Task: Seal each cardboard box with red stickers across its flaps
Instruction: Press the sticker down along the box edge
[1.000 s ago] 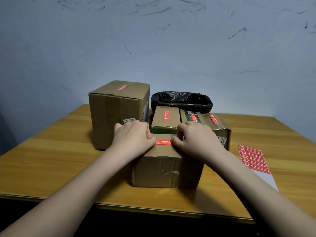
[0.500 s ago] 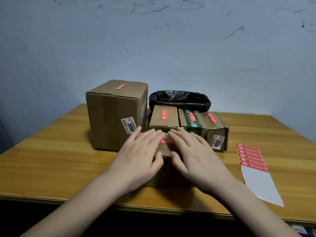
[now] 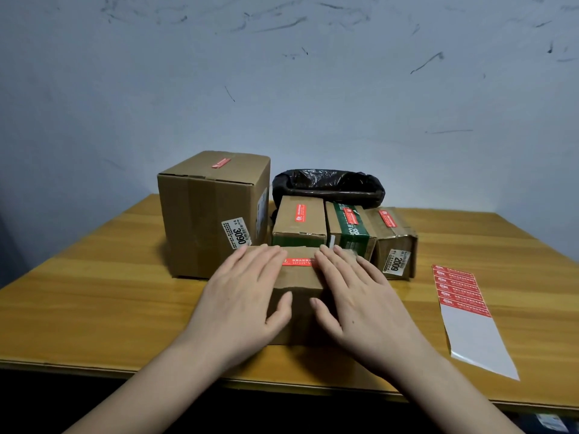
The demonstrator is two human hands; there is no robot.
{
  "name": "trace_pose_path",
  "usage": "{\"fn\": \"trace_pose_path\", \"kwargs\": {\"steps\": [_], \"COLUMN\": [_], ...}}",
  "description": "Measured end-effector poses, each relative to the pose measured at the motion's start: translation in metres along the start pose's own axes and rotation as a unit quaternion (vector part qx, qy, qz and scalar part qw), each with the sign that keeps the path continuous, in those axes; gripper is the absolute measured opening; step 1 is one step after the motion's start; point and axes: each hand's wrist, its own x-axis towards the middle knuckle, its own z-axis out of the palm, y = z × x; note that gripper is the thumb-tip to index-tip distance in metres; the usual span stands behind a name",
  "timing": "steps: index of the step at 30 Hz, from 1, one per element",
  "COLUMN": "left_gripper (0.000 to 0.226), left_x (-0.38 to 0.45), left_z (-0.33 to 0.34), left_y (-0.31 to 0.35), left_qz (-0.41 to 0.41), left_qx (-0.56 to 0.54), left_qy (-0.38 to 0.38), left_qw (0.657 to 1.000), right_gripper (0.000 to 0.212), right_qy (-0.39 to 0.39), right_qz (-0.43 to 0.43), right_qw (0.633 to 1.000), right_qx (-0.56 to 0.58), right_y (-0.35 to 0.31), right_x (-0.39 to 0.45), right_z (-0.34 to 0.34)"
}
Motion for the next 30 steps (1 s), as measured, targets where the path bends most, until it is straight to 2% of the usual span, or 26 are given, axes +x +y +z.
{"fn": "trace_pose_path", "kwargs": {"steps": [5,11,17,21,23,24,26,28,30], "left_gripper": [0.058,0.061,0.063,0.065,0.065,0.066,0.065,0.052,0.052], "left_x": [-0.008,0.005,0.008,0.0,-0.008,-0.012,-0.018,-0.014,-0.005], "left_z": [0.005,0.002,0.009,0.01,0.01,0.008,0.005,0.007,0.019], "left_y": [0.003,0.008,0.009,0.005,0.0,-0.003,-0.006,-0.01,-0.015], "left_qz": [0.022,0.034,0.029,0.019,-0.037,-0.086,-0.182,-0.267,-0.321], "left_qx": [0.02,0.019,0.035,0.002,-0.081,-0.15,-0.329,-0.488,-0.583], "left_qy": [-0.008,0.026,-0.027,0.008,0.046,0.06,0.072,0.068,0.024], "left_qw": [1.0,0.999,0.999,1.0,0.995,0.983,0.924,0.828,0.746], "right_gripper": [0.061,0.062,0.061,0.068,0.064,0.061,0.054,0.054,0.064], "right_qy": [0.0,0.035,0.002,0.019,0.048,0.045,0.041,0.051,0.009], "right_qz": [-0.014,-0.031,-0.042,-0.042,-0.005,0.034,0.118,0.189,0.253], "right_qw": [1.0,0.999,0.999,0.998,0.992,0.981,0.932,0.882,0.825], "right_qx": [0.003,0.008,0.029,0.037,0.115,0.186,0.34,0.429,0.506], "right_y": [-0.002,-0.009,-0.012,-0.007,0.0,0.005,0.016,0.027,0.03], "right_x": [-0.003,0.009,0.012,0.005,0.0,-0.003,-0.005,-0.002,0.0], "right_z": [-0.001,-0.003,0.001,0.0,-0.005,-0.011,-0.016,-0.011,-0.005]}}
